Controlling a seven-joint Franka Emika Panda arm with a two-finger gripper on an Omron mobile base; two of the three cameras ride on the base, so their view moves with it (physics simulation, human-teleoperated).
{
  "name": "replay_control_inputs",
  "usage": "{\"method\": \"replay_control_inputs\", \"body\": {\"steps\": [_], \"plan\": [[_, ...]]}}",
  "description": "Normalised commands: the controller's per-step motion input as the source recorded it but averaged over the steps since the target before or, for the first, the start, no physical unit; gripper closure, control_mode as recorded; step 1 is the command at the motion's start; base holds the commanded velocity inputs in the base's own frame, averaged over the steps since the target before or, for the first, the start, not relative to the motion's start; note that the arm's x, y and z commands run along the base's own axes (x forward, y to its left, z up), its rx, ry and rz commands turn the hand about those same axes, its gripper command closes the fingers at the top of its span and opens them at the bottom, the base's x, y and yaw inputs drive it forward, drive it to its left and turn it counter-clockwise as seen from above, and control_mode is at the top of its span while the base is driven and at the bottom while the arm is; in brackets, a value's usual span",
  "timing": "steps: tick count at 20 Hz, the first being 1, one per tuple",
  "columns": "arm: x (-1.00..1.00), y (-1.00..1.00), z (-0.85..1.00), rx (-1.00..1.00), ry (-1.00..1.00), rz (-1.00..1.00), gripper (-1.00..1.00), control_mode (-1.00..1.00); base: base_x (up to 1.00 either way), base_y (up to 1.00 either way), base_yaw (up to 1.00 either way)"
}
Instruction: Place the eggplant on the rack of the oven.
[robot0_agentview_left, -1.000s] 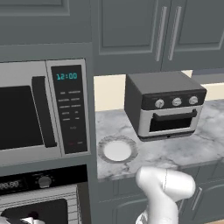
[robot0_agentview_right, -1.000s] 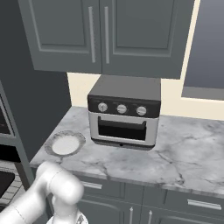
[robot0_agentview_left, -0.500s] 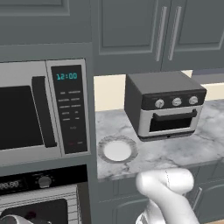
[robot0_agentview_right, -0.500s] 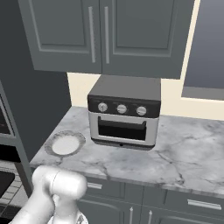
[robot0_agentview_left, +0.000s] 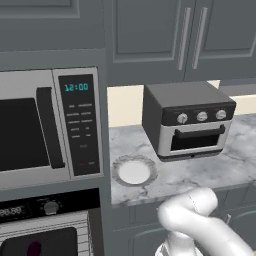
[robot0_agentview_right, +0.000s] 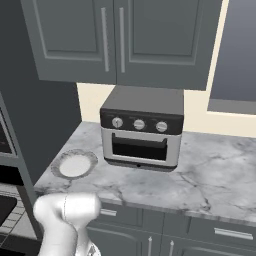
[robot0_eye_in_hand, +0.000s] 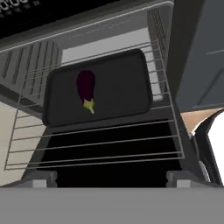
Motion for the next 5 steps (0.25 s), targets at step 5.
{"method": "replay_control_inputs", "body": {"steps": [5], "plan": [[-0.44, 0.02, 0.00, 0.01, 0.00, 0.01, -1.00, -1.00, 0.00, 0.00, 0.00]]}}
